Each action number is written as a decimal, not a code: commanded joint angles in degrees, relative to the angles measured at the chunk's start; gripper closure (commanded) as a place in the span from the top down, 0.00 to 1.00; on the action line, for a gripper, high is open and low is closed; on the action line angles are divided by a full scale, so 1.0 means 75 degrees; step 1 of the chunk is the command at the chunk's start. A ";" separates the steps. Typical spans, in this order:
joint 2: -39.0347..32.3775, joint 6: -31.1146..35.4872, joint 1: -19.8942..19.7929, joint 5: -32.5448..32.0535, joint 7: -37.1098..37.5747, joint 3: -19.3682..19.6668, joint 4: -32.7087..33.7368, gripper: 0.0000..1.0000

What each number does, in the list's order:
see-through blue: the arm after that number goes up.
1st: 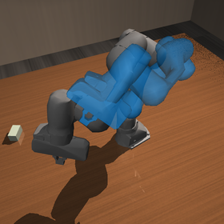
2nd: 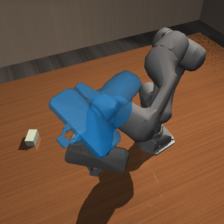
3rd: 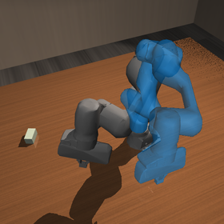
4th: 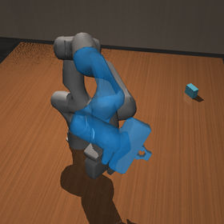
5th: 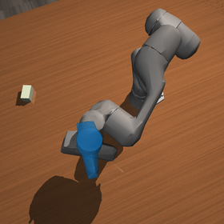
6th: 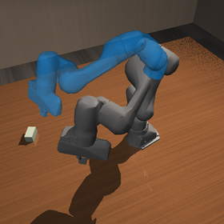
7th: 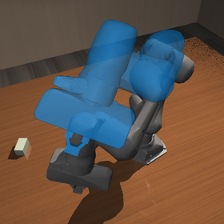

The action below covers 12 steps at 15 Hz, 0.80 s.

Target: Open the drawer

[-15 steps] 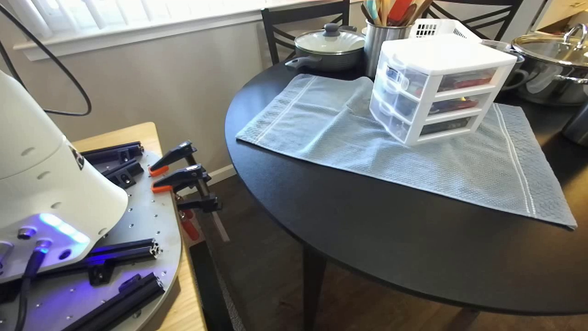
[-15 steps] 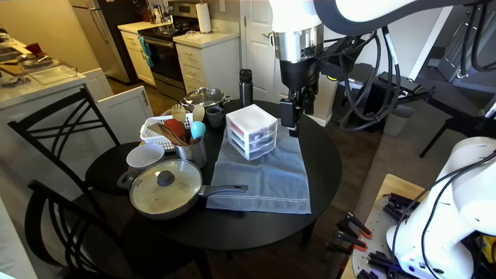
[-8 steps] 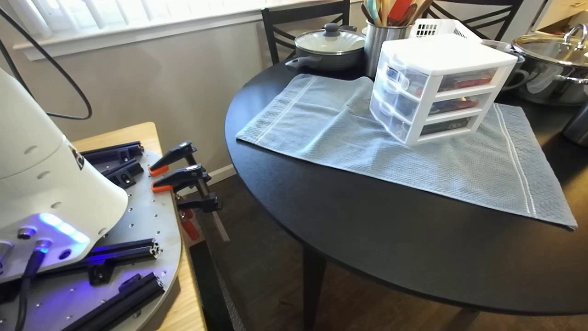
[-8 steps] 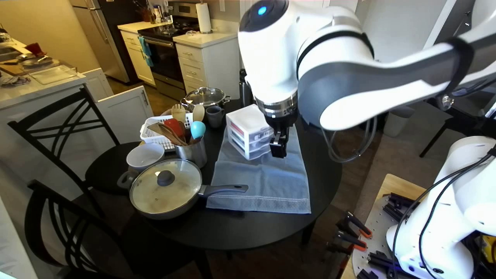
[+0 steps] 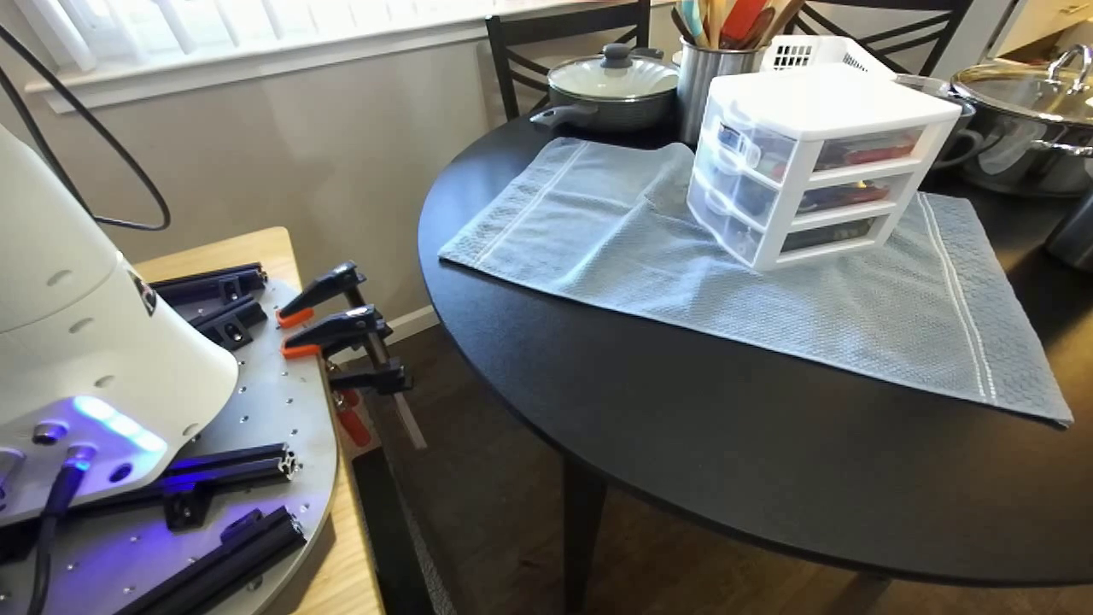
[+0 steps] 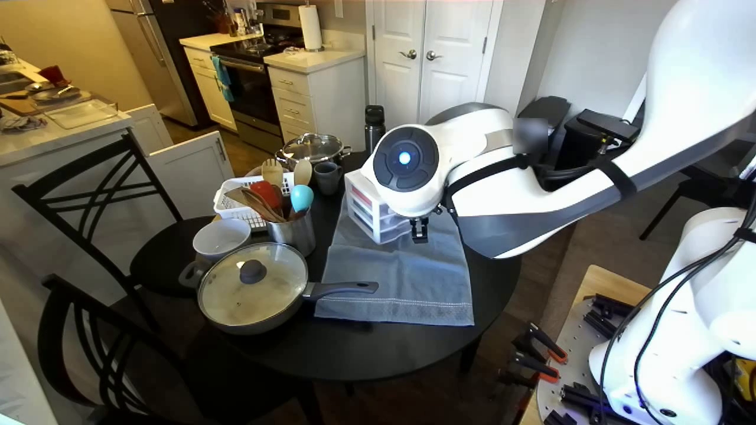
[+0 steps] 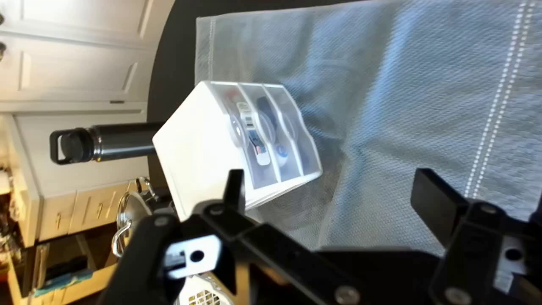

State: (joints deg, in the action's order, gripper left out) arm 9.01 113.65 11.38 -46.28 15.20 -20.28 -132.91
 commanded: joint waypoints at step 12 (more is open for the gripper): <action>-0.0344 0.1711 0.0053 -0.1764 -0.0214 0.0854 -0.0340 1.00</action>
State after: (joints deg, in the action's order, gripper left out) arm 6.42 126.61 11.36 -59.60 13.72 -14.26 -135.53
